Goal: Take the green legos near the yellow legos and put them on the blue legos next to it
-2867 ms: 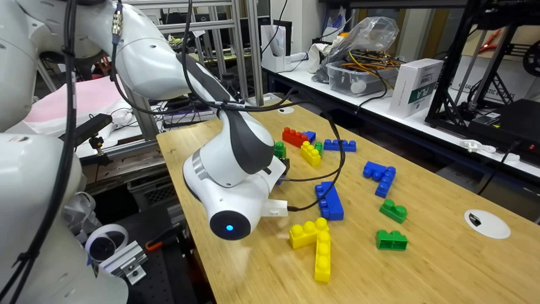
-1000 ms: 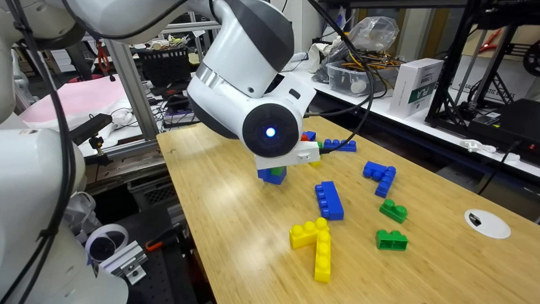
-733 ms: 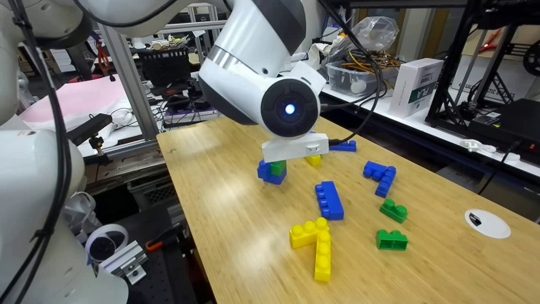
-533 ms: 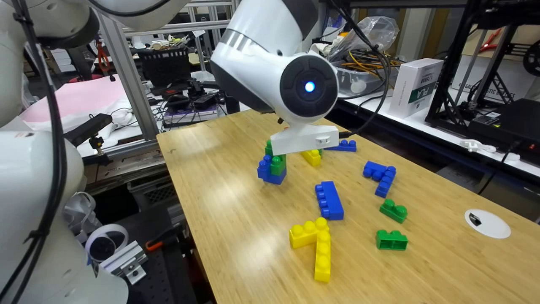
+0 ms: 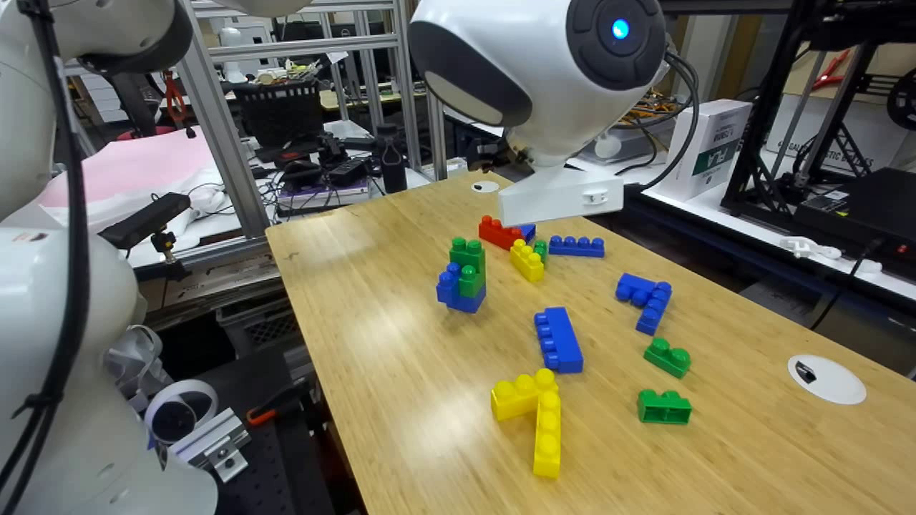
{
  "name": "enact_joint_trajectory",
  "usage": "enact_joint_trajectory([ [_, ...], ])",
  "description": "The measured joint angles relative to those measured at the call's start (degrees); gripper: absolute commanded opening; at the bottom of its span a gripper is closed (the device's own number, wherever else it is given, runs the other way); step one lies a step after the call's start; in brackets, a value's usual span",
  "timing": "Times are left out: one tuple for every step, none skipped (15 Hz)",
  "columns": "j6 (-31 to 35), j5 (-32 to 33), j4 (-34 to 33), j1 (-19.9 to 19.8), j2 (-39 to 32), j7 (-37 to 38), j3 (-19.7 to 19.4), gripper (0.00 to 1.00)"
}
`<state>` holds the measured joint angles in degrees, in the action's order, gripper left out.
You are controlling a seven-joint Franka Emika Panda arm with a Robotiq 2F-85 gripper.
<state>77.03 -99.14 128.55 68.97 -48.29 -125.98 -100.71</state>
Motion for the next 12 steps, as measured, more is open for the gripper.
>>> enact_joint_trajectory([
  [0.17, 1.12, -1.12, -0.69, 0.35, 0.68, 0.1, 1.0],
  [0.48, 2.28, -2.21, -1.36, 0.63, 1.42, 0.17, 1.0],
  [1.12, 3.4, -3.28, -2.0, 0.89, 2.2, 0.31, 1.0],
  [2.07, 4.47, -4.3, -2.59, 1.16, 3.07, 0.56, 1.0],
  [3.09, 5.54, -5.3, -3.22, 1.54, 3.9, 0.95, 1.0],
  [4.29, 6.66, -6.26, -3.8, 1.86, 4.69, 1.41, 1.0],
  [5.57, 7.89, -7.19, -4.43, 2.15, 5.59, 1.94, 1.0],
  [6.93, 9.19, -8.09, -5.05, 2.47, 6.42, 2.53, 1.0],
  [8.51, 10.66, -9.0, -5.73, 2.84, 7.28, 3.28, 1.0],
  [10.05, 12.12, -9.84, -6.45, 3.24, 8.12, 4.15, 1.0],
  [11.74, 13.68, -10.68, -7.27, 3.6, 8.91, 5.14, 1.0],
  [13.56, 15.37, -11.51, -8.13, 4.02, 9.79, 6.24, 1.0],
])
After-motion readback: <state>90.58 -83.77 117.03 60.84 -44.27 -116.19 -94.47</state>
